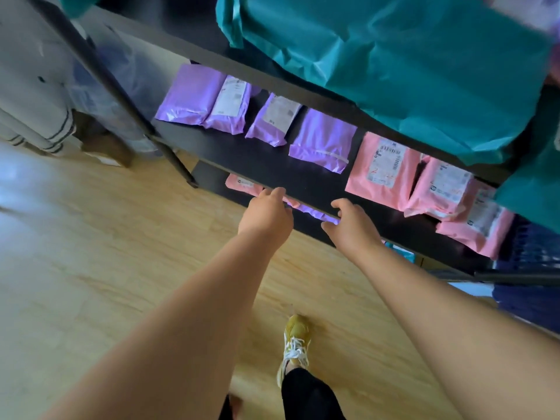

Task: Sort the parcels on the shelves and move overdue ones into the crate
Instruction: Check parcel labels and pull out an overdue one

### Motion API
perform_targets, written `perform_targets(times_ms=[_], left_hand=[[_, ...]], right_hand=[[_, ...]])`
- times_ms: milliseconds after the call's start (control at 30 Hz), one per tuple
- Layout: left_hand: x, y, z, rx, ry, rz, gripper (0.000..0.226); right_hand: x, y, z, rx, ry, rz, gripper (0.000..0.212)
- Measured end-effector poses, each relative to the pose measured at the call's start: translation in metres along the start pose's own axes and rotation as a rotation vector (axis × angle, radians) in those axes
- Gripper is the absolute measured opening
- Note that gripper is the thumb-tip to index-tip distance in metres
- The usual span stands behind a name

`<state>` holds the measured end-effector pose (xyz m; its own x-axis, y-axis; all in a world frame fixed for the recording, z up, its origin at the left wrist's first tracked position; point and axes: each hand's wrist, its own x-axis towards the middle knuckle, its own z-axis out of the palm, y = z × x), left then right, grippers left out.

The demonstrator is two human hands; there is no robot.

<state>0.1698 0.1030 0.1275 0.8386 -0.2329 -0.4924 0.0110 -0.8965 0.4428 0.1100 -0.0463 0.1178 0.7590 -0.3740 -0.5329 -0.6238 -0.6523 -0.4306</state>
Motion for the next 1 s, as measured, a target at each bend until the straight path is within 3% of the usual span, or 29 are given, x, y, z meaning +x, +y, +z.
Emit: perform_targets(times_ms=[333,600,833,1000], left_hand=[[0.095,-0.027,0.005,0.103,-0.06,0.188,0.05],[0.176,-0.032,0.013,0.012,-0.079,0.299,0.06],[0.209,-0.019,0.029,0.074,-0.175,0.331,0.063],[0.218,-0.005,0.029,-0.127,-0.218,0.27,0.05]], right_hand=[[0.063,-0.007,0.042,0.177,0.183,0.115,0.053],[0.141,-0.004,0.052,0.251,0.359,0.185,0.055],[0.183,0.008,0.045,0.275,0.276,0.166,0.076],[0.19,0.01,0.046,0.391,0.22,0.123,0.08]])
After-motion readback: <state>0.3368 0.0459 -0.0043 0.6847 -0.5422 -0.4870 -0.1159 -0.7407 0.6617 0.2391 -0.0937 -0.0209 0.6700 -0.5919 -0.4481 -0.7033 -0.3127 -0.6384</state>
